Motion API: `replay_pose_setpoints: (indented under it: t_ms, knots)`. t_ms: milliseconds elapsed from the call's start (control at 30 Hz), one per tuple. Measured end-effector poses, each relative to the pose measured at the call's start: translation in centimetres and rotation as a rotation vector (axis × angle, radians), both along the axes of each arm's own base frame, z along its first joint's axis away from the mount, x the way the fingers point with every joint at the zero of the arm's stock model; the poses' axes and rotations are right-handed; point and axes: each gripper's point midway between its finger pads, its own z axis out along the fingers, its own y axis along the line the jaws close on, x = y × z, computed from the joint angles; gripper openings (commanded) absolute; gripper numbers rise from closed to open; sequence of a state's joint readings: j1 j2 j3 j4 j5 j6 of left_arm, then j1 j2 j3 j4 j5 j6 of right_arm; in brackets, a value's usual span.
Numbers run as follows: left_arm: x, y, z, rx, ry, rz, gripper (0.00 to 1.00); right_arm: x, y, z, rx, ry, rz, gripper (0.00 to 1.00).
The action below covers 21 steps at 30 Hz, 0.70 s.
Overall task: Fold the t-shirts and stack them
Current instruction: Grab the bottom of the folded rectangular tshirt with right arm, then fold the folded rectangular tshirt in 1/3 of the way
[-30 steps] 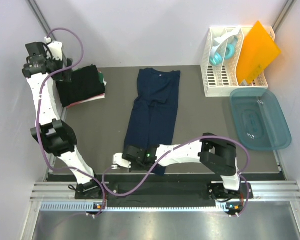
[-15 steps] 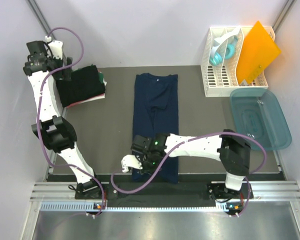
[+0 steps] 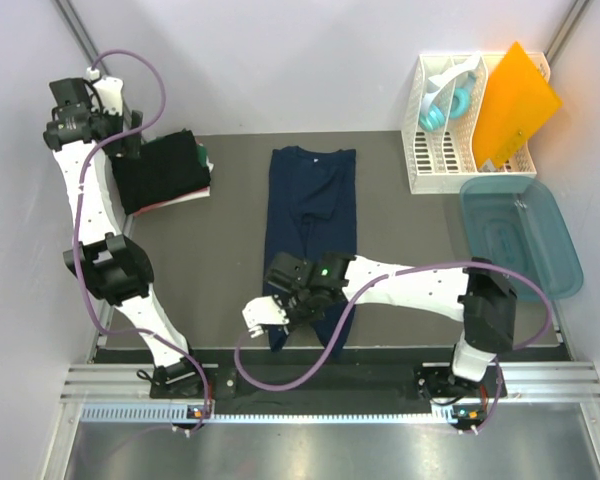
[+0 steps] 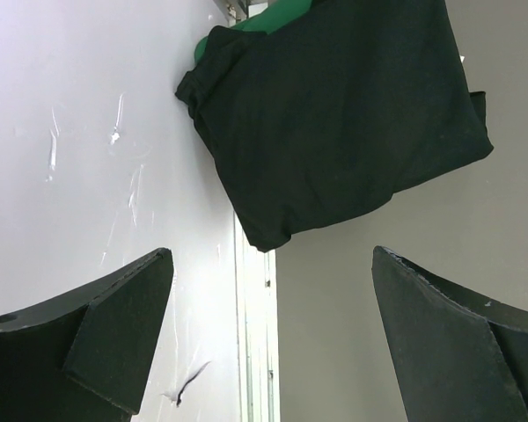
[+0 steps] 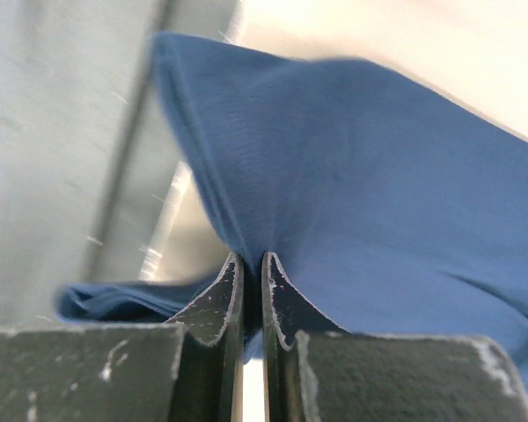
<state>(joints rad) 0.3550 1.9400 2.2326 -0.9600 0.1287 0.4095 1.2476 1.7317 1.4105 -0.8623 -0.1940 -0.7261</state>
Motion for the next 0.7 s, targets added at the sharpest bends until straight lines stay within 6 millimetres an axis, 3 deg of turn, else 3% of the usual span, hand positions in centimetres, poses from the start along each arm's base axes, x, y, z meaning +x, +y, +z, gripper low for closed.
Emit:
replay_pose_setpoints:
  t_ms: [167, 333, 467, 700]
  knots:
    - [-0.2, 0.0, -0.9, -0.011, 0.021, 0.011, 0.99, 4.5, -1.1, 0.7, -0.005, -0.145, 0.011, 0.00]
    - [-0.4, -0.1, -2.1, -0.029, 0.048, 0.019, 0.99, 10.5, -2.8, 1.6, -0.022, -0.269, -0.031, 0.00]
    - [-0.4, -0.2, -2.3, -0.039, 0.051, 0.024, 0.99, 14.7, -2.7, 2.3, -0.019, -0.371, -0.042, 0.00]
    - [-0.4, -0.4, -2.5, -0.062, 0.051, 0.031, 0.99, 19.3, -1.8, 1.1, -0.039, -0.469, -0.025, 0.00]
